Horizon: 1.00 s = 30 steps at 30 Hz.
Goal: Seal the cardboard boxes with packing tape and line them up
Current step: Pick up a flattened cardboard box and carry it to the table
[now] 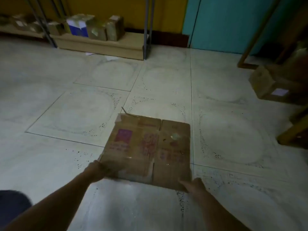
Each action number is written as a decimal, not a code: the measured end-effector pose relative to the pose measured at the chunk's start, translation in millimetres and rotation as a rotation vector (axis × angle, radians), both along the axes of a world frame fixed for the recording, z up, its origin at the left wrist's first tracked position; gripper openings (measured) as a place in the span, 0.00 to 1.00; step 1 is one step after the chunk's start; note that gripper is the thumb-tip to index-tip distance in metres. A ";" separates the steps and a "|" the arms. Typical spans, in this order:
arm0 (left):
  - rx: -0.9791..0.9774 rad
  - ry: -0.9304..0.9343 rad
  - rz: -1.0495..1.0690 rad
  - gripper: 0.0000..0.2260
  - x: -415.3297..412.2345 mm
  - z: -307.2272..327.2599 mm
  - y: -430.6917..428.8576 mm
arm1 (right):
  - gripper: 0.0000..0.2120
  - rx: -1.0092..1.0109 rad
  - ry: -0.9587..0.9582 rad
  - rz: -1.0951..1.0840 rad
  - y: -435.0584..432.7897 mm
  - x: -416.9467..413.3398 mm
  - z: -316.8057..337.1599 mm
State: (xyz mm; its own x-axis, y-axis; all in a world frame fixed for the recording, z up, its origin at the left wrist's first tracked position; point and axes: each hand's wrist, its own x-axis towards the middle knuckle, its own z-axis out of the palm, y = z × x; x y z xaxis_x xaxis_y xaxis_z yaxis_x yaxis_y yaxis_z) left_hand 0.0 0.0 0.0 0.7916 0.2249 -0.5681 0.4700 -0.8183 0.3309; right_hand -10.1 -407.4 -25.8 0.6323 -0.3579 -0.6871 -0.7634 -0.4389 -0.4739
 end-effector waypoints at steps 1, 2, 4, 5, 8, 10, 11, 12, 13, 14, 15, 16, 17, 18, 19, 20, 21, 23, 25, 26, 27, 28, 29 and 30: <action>-0.092 -0.032 0.011 0.22 -1.2 -16.3 -3.7 | 0.44 0.027 -0.011 -0.035 4.4 -3.9 -11.6; -0.076 -0.039 0.020 0.22 -2.1 -24.1 -7.8 | 0.44 0.018 0.011 -0.073 8.0 -6.6 -16.9; 0.165 0.048 0.072 0.30 -1.1 -30.4 -16.0 | 0.44 -0.080 0.018 -0.083 12.8 -8.8 -27.2; 0.239 0.076 0.135 0.33 0.8 -32.6 -17.1 | 0.44 -0.100 0.011 -0.107 12.4 -8.7 -31.7; 0.114 0.051 0.298 0.32 6.3 -35.8 -11.4 | 0.43 -0.091 -0.030 -0.133 3.7 -8.3 -32.1; -0.042 0.022 0.426 0.34 3.0 -41.3 -5.2 | 0.41 -0.040 -0.072 -0.151 -4.1 -9.7 -28.8; -0.090 0.008 0.489 0.35 -0.5 -43.2 -3.1 | 0.38 -0.003 -0.109 -0.177 -8.4 -11.1 -26.0; -0.139 -0.017 0.539 0.36 -3.4 -45.0 -2.7 | 0.36 0.061 -0.151 -0.216 -12.1 -12.6 -21.9; -0.209 -0.052 0.583 0.34 -5.6 -47.6 -1.3 | 0.34 0.139 -0.179 -0.262 -16.1 -13.5 -19.1; -0.308 -0.085 0.632 0.31 -8.1 -48.5 -0.2 | 0.33 0.229 -0.191 -0.301 -19.6 -13.4 -15.6; -0.415 -0.095 0.678 0.28 -10.1 -47.8 1.3 | 0.31 0.309 -0.193 -0.328 -22.0 -13.0 -10.4; -0.500 -0.088 0.700 0.27 -11.0 -44.7 3.3 | 0.29 0.364 -0.191 -0.336 -24.0 -11.7 -5.2; -0.573 -0.079 0.696 0.27 -11.4 -42.3 7.8 | 0.27 0.397 -0.195 -0.337 -25.1 -10.4 0.4; -0.633 -0.073 0.668 0.27 -11.8 -38.4 11.8 | 0.25 0.411 -0.207 -0.325 -25.7 -9.0 4.3; -0.683 -0.063 0.631 0.27 -10.9 -34.7 16.6 | 0.23 0.412 -0.217 -0.313 -25.6 -7.2 8.7; -0.721 -0.055 0.599 0.28 -9.0 -30.4 20.6 | 0.22 0.412 -0.233 -0.301 -26.5 -4.7 11.8; -0.747 -0.053 0.569 0.29 -5.8 -26.4 23.7 | 0.22 0.414 -0.250 -0.295 -27.9 -1.7 15.4; -0.823 -0.063 0.526 0.30 3.2 -15.9 26.0 | 0.23 0.416 -0.297 -0.276 -30.7 6.8 24.1; -0.887 -0.098 0.469 0.30 14.5 2.6 22.5 | 0.25 0.400 -0.351 -0.254 -35.0 16.0 41.3; -0.897 -0.114 0.436 0.29 20.5 16.7 19.8 | 0.26 0.390 -0.378 -0.245 -38.1 20.7 54.8; -0.888 -0.130 0.406 0.29 26.6 33.7 17.2 | 0.26 0.379 -0.404 -0.236 -42.0 24.8 71.6; -0.870 -0.144 0.385 0.27 32.6 54.0 14.9 | 0.27 0.370 -0.424 -0.231 -46.5 29.2 91.6; -0.859 -0.154 0.376 0.25 39.3 75.7 13.5 | 0.27 0.362 -0.436 -0.226 -51.7 33.3 113.6; -0.862 -0.164 0.377 0.25 45.8 99.0 12.7 | 0.27 0.358 -0.442 -0.216 -57.2 36.9 137.0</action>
